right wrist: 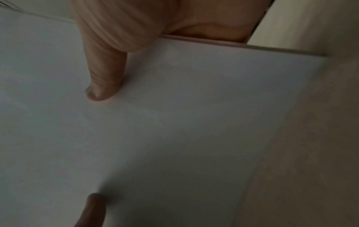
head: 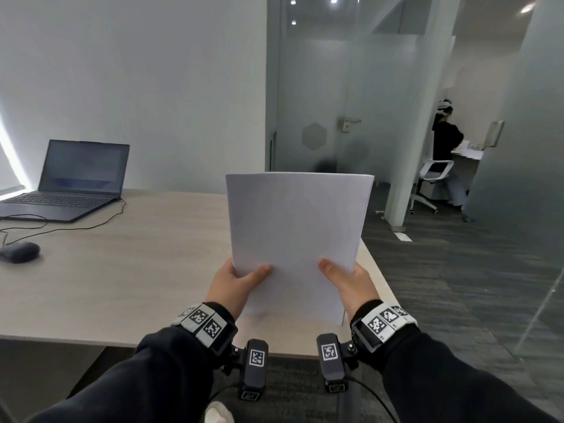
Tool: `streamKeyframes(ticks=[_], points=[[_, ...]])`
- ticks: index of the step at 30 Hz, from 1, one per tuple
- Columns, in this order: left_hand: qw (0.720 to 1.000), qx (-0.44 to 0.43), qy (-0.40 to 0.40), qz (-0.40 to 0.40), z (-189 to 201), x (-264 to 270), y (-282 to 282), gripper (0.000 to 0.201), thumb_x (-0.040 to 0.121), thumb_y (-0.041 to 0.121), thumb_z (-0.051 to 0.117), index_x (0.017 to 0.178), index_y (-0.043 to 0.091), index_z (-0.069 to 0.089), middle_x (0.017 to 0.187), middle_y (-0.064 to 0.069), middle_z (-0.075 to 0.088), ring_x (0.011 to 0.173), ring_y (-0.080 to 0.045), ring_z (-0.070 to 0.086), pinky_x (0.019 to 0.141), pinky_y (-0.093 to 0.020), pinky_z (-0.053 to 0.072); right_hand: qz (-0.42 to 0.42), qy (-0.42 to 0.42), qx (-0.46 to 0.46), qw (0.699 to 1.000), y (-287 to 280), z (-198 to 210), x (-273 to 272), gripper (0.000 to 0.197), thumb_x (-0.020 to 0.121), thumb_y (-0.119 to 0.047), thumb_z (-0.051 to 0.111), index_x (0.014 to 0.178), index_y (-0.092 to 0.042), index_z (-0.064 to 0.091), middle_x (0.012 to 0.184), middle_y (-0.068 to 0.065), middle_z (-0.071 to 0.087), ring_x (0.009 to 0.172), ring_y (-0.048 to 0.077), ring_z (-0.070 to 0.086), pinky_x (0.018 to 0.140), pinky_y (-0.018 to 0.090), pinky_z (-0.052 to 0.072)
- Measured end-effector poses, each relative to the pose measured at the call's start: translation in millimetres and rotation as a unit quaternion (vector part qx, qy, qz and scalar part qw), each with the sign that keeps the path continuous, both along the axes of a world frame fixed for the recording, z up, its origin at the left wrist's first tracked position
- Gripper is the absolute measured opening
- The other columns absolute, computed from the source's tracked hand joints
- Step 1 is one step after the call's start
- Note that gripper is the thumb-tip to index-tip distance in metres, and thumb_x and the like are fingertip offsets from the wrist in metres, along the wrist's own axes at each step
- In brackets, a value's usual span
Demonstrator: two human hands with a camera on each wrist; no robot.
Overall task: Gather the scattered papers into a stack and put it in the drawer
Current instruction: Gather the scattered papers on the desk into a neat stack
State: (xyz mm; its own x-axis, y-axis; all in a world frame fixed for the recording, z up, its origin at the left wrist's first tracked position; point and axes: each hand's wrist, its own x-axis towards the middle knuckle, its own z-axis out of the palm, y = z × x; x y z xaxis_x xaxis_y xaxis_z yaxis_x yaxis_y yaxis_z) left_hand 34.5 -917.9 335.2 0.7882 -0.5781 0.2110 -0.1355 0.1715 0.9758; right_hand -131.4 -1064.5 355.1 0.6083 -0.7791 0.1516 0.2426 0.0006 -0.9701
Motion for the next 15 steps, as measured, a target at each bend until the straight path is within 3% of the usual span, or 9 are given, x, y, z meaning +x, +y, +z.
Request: streamKeyframes(ticks=[3, 6, 11, 15], points=[[0.999, 0.037, -0.005, 0.009, -8, -5, 1, 0.02, 0.079, 0.023, 0.08, 0.097, 0.019, 0.073, 0.09, 0.005, 0.078, 0.085, -0.011, 0.073, 0.08, -0.031, 0.056, 0.0, 0.019, 0.001, 1.0, 6, -10, -2, 0.023, 0.078, -0.02, 0.079, 0.1, -0.02, 0.072, 0.098, 0.002, 0.078, 0.094, 0.02, 0.074, 0.089, 0.038, 0.056], [0.999, 0.042, -0.023, 0.02, -7, -13, 6, 0.012, 0.082, 0.02, 0.077, 0.092, 0.023, 0.072, 0.089, 0.006, 0.077, 0.084, -0.009, 0.073, 0.076, -0.026, 0.053, -0.013, 0.031, -0.009, 0.999, 9, -9, -5, 0.019, 0.076, -0.023, 0.081, 0.093, -0.018, 0.074, 0.093, 0.002, 0.079, 0.09, 0.02, 0.074, 0.088, 0.038, 0.057], [0.995, 0.067, -0.048, 0.052, -4, -23, 32, 0.018, 0.081, 0.026, 0.078, 0.096, 0.022, 0.068, 0.094, 0.004, 0.075, 0.086, -0.013, 0.071, 0.082, -0.034, 0.057, -0.019, 0.042, -0.028, 0.999, 27, -6, -13, 0.015, 0.076, -0.028, 0.08, 0.085, -0.018, 0.074, 0.087, 0.003, 0.078, 0.085, 0.024, 0.074, 0.072, 0.03, 0.059], [0.993, 0.072, -0.045, 0.08, -2, -34, 70, 0.032, 0.073, 0.039, 0.079, 0.097, 0.021, 0.068, 0.096, 0.001, 0.075, 0.087, -0.017, 0.071, 0.082, -0.036, 0.057, -0.009, 0.051, -0.047, 0.998, 54, -6, -11, 0.021, 0.075, -0.032, 0.08, 0.085, -0.014, 0.075, 0.087, 0.005, 0.078, 0.083, 0.026, 0.074, 0.08, 0.037, 0.06]])
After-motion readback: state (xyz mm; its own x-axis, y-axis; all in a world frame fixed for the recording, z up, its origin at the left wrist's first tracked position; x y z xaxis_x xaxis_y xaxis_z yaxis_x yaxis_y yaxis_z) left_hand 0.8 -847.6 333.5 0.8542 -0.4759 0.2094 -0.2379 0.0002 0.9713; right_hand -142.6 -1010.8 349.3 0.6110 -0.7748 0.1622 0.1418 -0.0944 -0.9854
